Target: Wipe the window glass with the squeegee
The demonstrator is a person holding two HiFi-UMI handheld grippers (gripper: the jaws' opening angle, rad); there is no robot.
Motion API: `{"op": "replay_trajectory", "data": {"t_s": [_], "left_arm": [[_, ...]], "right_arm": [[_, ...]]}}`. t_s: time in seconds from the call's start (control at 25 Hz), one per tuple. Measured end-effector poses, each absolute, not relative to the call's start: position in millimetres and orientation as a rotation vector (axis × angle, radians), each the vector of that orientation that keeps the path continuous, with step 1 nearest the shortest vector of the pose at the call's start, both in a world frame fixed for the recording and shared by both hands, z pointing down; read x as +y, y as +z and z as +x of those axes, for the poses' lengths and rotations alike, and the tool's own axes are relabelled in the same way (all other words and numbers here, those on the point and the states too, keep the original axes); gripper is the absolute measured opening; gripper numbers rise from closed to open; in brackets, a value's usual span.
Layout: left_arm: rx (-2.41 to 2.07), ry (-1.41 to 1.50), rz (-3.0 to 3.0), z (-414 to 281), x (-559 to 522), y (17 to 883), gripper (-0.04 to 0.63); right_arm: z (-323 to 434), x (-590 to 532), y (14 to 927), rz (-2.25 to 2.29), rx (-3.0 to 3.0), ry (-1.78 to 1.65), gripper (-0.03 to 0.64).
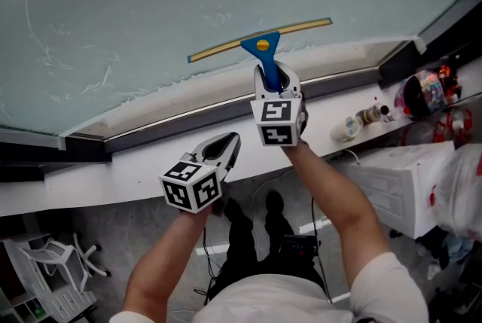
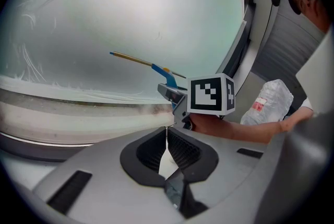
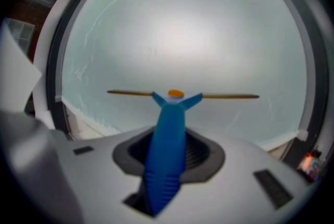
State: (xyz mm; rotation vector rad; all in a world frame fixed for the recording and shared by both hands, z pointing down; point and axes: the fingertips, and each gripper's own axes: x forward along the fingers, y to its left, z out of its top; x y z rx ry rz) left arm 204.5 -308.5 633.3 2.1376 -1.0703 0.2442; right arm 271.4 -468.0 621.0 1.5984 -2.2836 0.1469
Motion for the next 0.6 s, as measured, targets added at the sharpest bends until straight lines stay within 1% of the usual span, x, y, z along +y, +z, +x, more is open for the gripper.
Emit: {"op": "replay_trajectory", "data": {"t_s": [0.6], "left_arm": [[-1.068, 0.247, 2.092, 202, -312, 658, 0.034]], "right_arm": [[271, -464, 663, 1.572, -2.268, 0.204, 0.132]]}}
